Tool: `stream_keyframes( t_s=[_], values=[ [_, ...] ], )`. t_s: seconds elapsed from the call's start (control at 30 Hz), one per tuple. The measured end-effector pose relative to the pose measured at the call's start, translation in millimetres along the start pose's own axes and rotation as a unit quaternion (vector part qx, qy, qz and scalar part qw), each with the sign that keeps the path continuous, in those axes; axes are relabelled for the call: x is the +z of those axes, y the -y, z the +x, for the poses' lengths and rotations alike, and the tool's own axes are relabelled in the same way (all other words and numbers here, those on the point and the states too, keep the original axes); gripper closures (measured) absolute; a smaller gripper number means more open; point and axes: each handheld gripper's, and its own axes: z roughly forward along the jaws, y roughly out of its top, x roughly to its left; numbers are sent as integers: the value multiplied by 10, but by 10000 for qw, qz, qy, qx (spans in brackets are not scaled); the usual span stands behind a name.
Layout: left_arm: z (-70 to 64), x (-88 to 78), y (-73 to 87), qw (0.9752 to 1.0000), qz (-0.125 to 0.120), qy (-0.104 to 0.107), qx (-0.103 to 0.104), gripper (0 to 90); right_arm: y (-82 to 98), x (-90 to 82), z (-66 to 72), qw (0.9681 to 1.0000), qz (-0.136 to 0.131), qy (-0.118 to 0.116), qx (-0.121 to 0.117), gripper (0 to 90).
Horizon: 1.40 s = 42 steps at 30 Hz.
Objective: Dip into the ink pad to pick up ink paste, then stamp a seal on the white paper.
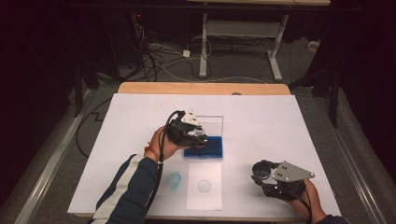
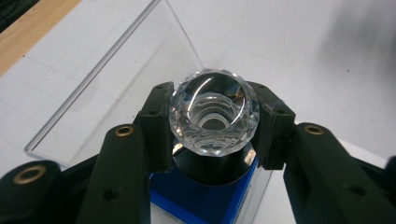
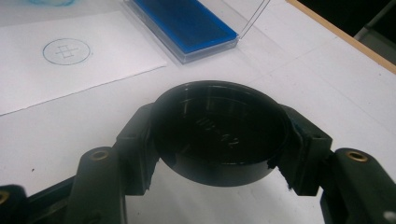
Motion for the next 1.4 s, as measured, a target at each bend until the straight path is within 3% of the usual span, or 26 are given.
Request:
stream_keyframes(
  t_s=[0.23, 0.6, 1.4],
  values=[
    [-4, -151, 4, 9998, -159, -73, 34, 541, 4, 7, 5, 10000, 15, -7, 13, 382],
    [-56, -287, 9, 9996, -261, -23, 142, 541, 6, 3, 5, 10000, 24, 3, 8, 382],
    [-311, -471, 49, 9985, -376, 75, 392, 541, -16, -19, 29, 10000, -32, 7, -72, 382]
  ],
)
